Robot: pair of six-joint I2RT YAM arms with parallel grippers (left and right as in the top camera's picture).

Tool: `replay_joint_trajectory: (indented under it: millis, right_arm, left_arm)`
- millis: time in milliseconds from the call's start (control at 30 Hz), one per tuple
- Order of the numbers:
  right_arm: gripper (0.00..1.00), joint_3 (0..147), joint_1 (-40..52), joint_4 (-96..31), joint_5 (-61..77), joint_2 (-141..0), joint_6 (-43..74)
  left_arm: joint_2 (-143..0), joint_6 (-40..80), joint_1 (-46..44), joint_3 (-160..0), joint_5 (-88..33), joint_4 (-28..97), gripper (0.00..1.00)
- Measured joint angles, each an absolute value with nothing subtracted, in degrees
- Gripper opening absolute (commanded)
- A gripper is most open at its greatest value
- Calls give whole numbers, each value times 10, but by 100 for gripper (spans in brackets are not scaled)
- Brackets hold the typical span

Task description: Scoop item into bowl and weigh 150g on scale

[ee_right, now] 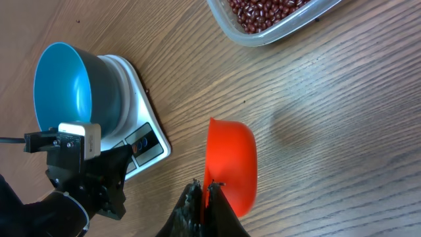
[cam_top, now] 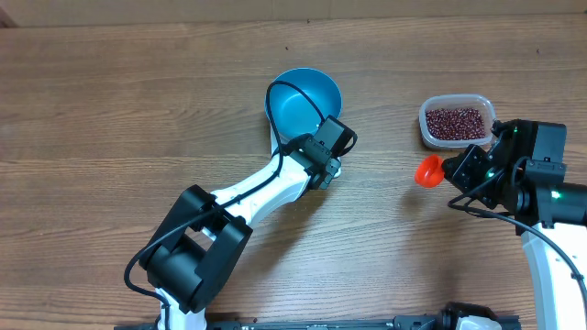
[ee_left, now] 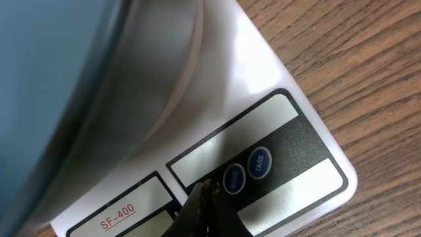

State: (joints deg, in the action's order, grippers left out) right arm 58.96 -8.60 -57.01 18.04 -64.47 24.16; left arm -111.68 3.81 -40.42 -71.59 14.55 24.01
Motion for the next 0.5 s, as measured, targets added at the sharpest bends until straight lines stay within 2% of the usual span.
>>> replay_joint_trajectory:
  millis: [500]
  right_arm:
    - [4,590,-86,-570,180,-645,242]
  left_arm:
    - [-1117,38,-404,-716,148,247,4]
